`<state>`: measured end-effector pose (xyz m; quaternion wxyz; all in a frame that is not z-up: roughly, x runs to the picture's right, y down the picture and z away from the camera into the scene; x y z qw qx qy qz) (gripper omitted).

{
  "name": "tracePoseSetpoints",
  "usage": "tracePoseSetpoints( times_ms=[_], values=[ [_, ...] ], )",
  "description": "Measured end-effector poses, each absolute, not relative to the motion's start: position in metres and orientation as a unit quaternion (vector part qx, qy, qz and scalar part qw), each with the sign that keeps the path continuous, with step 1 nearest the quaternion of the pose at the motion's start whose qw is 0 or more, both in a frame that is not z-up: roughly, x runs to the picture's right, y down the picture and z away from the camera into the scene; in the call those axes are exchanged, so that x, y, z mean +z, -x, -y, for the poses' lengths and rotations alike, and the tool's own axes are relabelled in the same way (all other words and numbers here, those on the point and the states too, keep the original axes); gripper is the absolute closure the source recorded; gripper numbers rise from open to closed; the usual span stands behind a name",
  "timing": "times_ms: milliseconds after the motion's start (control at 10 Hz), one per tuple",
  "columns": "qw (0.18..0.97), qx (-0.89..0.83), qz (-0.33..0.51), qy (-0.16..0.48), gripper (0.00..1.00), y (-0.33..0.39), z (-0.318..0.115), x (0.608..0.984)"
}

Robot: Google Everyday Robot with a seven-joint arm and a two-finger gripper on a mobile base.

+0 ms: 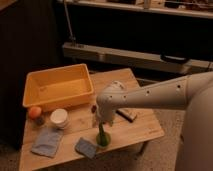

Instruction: Place pepper in table surface

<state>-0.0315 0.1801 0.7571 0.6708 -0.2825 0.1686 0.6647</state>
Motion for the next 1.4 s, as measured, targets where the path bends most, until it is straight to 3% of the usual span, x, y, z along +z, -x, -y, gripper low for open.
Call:
tracePoseSetpoints(
  times_ms=[300,500,1000,1400],
  values=[
    [0.668,0.668,-0.194,0.264,0.9,0.033,-0.18,0.755],
    [0.672,0.667,-0.195,0.255,1.0,0.038,-0.171,0.745],
    [0.672,0.68,-0.187,0.227,1.0,0.033,-0.105,0.702],
    [0.67,0.682,-0.174,0.236,1.0,0.044,-0.078,0.7]
  ],
)
